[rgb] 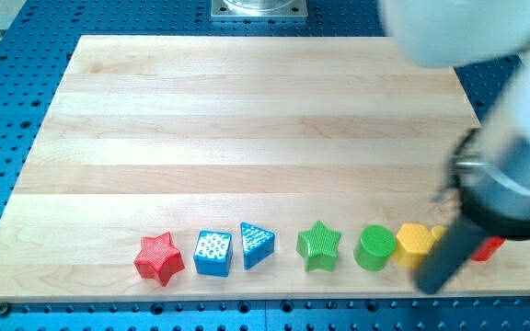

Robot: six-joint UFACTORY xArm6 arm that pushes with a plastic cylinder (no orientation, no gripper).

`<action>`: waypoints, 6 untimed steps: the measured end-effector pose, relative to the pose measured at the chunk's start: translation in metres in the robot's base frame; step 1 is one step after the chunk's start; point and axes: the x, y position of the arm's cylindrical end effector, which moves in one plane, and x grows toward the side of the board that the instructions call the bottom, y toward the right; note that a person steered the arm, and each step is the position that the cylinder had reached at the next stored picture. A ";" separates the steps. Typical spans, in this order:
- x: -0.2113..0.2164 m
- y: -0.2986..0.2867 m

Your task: Move the green star vertical above the red star

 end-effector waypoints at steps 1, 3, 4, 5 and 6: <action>0.000 -0.062; -0.095 -0.121; -0.097 -0.105; -0.083 -0.092; -0.048 -0.127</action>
